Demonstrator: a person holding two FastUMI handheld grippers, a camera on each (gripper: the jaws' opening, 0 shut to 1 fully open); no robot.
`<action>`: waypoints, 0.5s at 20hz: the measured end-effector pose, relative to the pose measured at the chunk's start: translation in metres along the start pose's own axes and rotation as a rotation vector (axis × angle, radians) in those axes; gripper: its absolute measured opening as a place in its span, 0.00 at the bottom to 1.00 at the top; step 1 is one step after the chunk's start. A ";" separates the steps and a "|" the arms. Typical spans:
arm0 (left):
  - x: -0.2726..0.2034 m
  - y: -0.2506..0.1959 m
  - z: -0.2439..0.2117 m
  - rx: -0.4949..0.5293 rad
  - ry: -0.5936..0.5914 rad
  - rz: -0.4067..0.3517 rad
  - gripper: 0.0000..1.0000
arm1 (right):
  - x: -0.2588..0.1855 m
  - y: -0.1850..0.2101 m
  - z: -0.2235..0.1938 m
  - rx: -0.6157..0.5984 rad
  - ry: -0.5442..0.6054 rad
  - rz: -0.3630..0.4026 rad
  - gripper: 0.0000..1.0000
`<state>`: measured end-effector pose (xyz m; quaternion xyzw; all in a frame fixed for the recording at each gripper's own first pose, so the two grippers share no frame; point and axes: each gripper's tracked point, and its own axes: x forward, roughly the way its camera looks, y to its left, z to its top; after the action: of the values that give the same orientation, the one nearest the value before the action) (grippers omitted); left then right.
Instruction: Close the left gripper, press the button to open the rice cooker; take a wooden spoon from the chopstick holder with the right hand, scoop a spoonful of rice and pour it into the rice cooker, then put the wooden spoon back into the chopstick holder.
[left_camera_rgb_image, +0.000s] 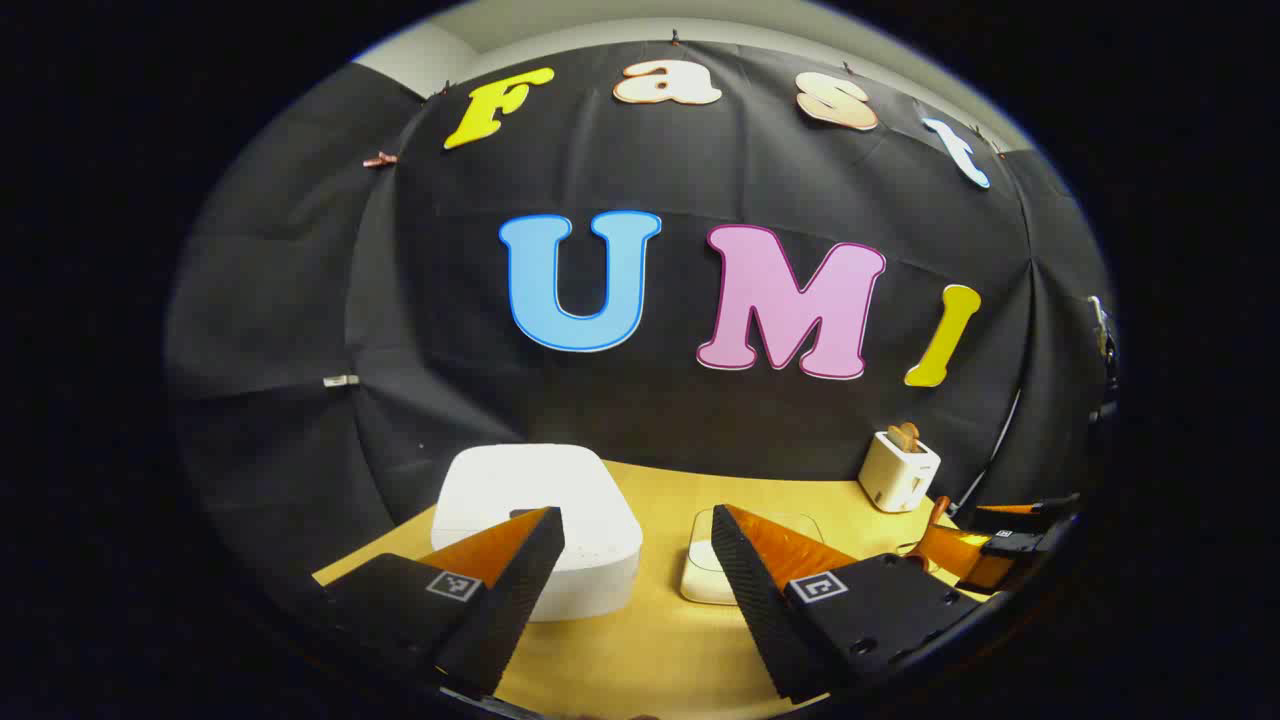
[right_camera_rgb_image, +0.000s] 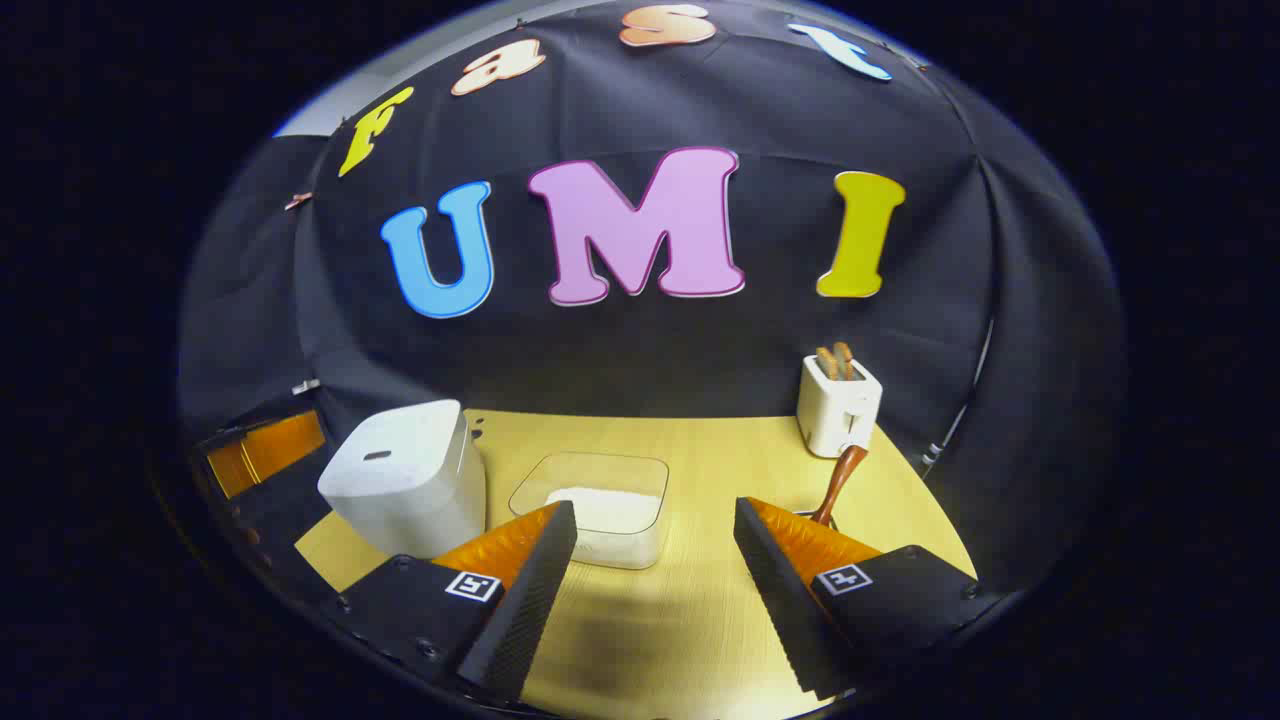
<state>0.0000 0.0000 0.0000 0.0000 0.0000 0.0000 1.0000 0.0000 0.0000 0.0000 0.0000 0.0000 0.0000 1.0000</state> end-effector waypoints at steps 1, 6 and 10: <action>0.002 0.000 0.000 0.007 0.003 -0.016 0.96 | 0.001 -0.003 0.006 0.004 -0.012 -0.028 0.98; 0.008 -0.020 0.003 0.092 0.004 -0.146 0.96 | -0.005 0.009 0.009 0.091 -0.037 -0.082 0.98; 0.012 -0.026 -0.004 0.110 0.027 -0.195 0.96 | -0.007 0.012 0.001 0.099 -0.019 -0.094 0.98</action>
<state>0.0121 -0.0259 -0.0044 0.0550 0.0133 -0.0974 0.9936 -0.0074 0.0125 0.0014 0.0496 -0.0096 -0.0470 0.9976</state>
